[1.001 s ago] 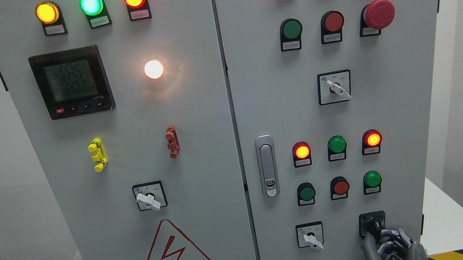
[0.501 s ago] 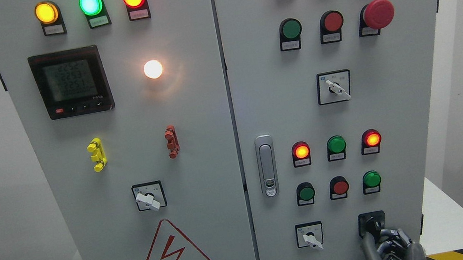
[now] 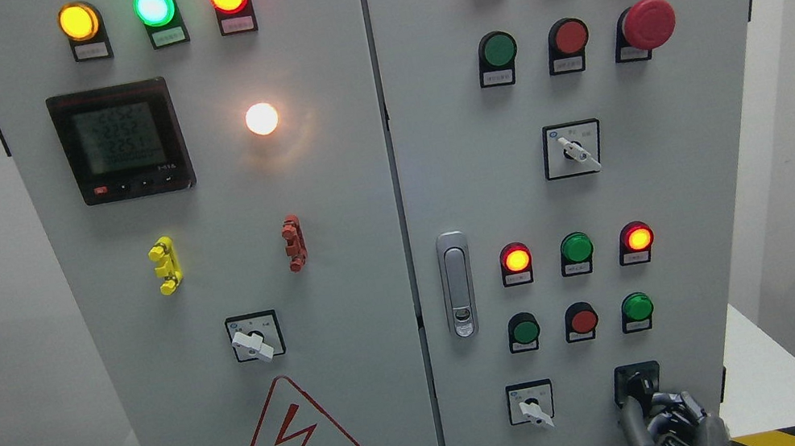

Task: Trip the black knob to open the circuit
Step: 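Twist the black knob with the right hand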

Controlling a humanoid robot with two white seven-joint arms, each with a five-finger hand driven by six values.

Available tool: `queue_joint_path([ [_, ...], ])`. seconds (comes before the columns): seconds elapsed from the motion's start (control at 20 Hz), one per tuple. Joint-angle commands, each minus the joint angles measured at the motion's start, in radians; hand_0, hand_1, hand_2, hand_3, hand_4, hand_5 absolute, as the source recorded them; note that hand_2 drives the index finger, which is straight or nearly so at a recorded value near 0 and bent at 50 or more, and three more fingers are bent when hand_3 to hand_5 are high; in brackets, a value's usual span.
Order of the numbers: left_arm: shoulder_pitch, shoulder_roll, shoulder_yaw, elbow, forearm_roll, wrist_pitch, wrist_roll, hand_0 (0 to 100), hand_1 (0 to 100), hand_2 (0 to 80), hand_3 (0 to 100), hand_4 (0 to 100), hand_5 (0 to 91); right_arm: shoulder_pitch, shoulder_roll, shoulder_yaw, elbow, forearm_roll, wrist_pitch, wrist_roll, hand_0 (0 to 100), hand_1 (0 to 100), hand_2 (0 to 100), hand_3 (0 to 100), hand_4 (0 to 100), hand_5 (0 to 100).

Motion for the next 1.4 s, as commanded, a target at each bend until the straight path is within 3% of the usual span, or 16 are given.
queue_joint_path([
  [0.0,-0.008,0.0,0.0,0.0,-0.034,0.0,0.001,12,39,0.0,0,0,0.0,0.0,0.0,0.003,-0.002,-0.003,-0.004,0.001,61,74,61,90,89,93],
  [0.85,-0.008,0.0,0.0,0.0,-0.032,0.0,0.001,12,39,0.0,0,0,0.0,0.0,0.0,0.017,-0.009,-0.052,-0.002,0.002,63,75,63,92,90,93],
  [1.0,-0.008,0.0,0.0,0.0,-0.034,0.0,0.001,12,39,0.0,0,0,0.0,0.0,0.0,0.017,-0.009,-0.053,-0.002,0.027,63,76,63,92,90,93],
  [1.35,-0.008,0.0,0.0,0.0,-0.032,0.0,0.001,12,39,0.0,0,0,0.0,-0.001,0.0,0.017,-0.009,-0.072,-0.004,0.028,63,76,63,92,90,93],
])
